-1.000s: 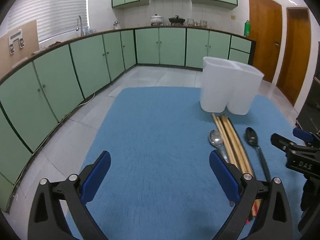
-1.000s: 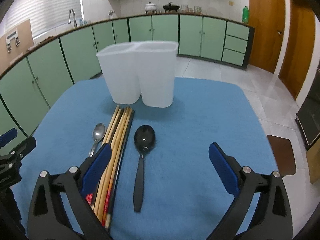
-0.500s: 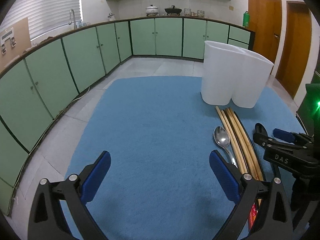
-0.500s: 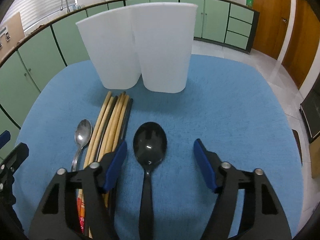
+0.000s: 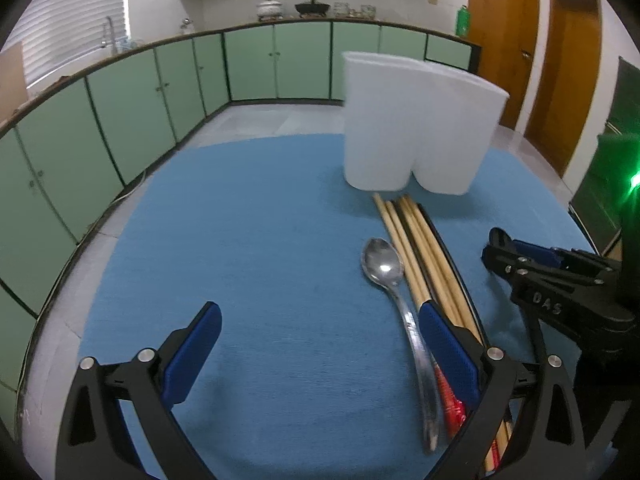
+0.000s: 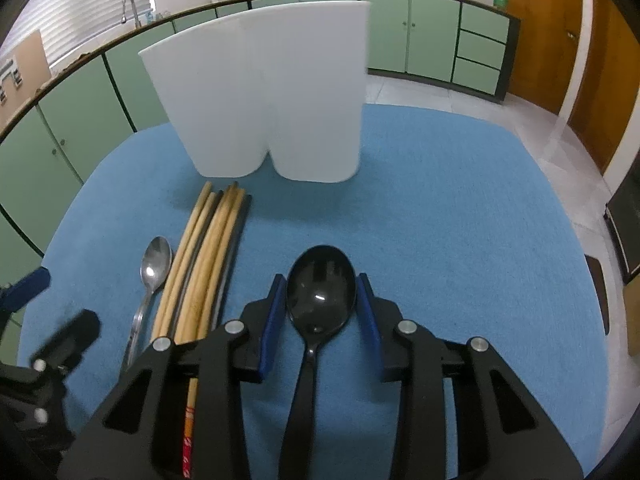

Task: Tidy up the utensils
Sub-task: 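Grasp the silver spoon with the left gripper while the right gripper holds the black spoon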

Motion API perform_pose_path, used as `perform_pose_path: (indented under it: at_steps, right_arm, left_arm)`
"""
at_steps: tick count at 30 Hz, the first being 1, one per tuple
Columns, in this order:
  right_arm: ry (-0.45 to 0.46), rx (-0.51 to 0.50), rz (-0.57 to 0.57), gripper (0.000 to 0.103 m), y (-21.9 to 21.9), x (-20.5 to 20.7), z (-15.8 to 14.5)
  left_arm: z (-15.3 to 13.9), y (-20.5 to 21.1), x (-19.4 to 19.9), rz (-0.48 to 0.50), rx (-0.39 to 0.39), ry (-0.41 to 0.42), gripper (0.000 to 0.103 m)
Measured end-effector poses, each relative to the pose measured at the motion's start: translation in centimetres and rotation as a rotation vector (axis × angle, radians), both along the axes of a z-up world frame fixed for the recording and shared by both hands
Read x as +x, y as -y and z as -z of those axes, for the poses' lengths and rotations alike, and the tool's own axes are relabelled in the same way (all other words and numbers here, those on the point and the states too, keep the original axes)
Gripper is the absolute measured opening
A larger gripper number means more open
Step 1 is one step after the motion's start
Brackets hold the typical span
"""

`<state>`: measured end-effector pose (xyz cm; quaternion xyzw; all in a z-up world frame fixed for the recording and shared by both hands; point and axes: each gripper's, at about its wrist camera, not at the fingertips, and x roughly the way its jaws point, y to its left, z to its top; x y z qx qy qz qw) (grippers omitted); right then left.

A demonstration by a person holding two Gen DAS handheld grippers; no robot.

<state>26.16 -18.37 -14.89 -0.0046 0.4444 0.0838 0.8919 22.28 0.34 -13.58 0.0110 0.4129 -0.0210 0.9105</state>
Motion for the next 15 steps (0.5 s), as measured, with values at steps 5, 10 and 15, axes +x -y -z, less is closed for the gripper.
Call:
perform_pose_path:
  at_steps: [5,10,15]
  right_arm:
    - [0.001,-0.003,0.010,0.034,0.8,-0.2,-0.1]
    - [0.006,-0.016,0.011,0.034,0.0,-0.2,-0.1]
    - [0.011,-0.038,0.015,0.034,-0.5,-0.3,0.1]
  left_arm:
    - [1.1,1.2,1.6,0.000,0.035,-0.048,0.097]
    - [2.4,1.5,2.9,0.001,0.035,-0.102,0.098]
    - [2.2,1.1,3.3,-0.016,0.067,-0.099,0.098]
